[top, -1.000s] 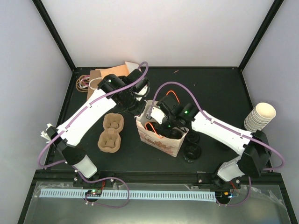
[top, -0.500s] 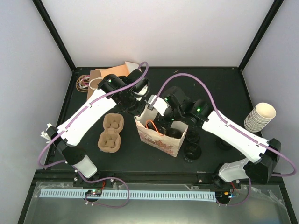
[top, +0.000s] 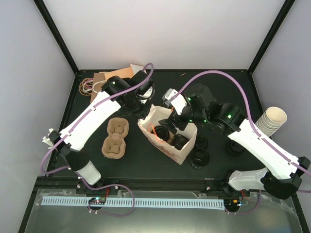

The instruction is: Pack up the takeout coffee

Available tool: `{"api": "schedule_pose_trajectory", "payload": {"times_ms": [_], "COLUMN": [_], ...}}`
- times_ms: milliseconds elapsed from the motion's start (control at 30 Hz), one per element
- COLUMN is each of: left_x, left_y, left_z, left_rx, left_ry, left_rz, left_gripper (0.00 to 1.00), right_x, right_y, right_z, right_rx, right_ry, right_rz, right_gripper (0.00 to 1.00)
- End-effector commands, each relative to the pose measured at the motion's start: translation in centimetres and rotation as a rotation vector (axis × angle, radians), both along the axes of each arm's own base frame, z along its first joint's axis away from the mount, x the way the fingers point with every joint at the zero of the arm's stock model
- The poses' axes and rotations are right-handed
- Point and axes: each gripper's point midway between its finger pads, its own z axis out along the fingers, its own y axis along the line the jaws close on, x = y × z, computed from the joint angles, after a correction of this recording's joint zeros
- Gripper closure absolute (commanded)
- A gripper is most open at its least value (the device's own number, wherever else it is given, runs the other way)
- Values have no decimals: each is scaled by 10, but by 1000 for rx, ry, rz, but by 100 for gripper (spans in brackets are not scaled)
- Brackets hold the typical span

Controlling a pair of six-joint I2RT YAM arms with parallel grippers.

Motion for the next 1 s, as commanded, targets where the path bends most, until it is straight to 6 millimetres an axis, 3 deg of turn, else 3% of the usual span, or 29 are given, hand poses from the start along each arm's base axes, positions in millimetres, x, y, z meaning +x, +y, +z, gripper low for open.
{"api": "schedule_pose_trajectory", "payload": {"times_ms": [0, 167, 500, 633, 800, 967], "left_x": [20, 36, 58, 57, 51, 41], "left_y": [4, 6, 14, 6, -10, -20], "left_z": [5, 1, 5, 6, 10, 20], "left_rx": [9, 7, -12, -50, -138, -211], "left_ry": [-44, -54, -75, -65, -32, -5], "left_rz": [10, 18, 43, 24, -13, -40], "left_gripper": [98, 98, 98, 99, 99, 99], "right_x": [-7, -12, -2, -7, -7, 4], "right_y": [-13, -28, -70, -61, -37, -13], "right_z": [23, 44, 68, 59, 45, 41], "right_rx": [34, 92, 156, 154, 145, 166], "right_ry": [8, -19, -119, -93, -38, -12], "right_rz": [-49, -93, -300, -248, -167, -146], "right_gripper": [0, 0, 0, 0, 0, 0]}}
